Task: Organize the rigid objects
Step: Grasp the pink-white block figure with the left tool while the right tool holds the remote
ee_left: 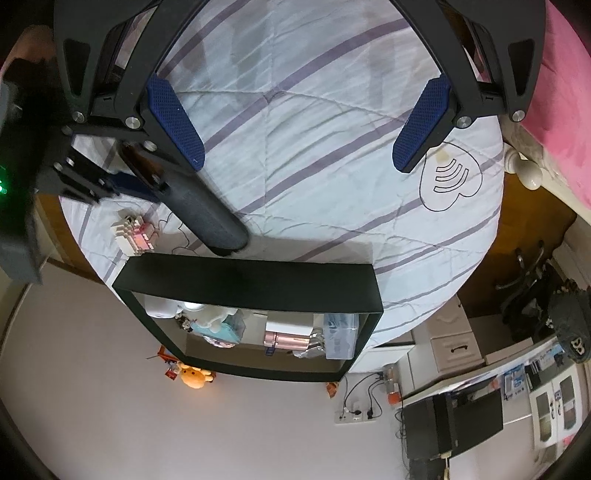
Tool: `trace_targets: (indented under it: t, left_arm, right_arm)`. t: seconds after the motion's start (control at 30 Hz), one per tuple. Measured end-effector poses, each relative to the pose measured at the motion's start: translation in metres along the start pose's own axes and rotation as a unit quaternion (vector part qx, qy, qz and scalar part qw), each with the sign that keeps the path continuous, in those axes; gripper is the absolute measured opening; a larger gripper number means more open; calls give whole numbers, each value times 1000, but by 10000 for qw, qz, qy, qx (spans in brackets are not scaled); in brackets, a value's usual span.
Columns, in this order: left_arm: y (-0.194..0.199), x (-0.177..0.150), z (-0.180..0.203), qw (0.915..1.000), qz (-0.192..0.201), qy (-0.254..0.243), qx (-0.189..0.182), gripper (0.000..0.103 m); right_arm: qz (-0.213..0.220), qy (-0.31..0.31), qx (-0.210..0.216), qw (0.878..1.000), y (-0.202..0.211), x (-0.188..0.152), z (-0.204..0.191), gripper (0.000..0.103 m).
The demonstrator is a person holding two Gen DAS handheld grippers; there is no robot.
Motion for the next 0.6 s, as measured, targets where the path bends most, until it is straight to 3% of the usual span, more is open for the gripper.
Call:
trace_targets:
  t: [0.33,0.6]
  left_arm:
    - [-16,14,54,9980,92,-476,-396,103]
    - [-49,40,114,9932,-40,-929,-705,103]
  right_arm:
    - [-57,-369,-57,9993,40,-40,28,45]
    - [-52,-575,-73,9983,47,-46,60,45]
Point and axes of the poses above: each gripper's, at about its wrist camera, not at the fingertips, and y roughly against the way its jaws point, z to its right, x to its top, the point moved 10 cm from there along -y, roughly the way its jaws point, and after that the axes turned 3 degrees about -y, right-handed, at the moved point
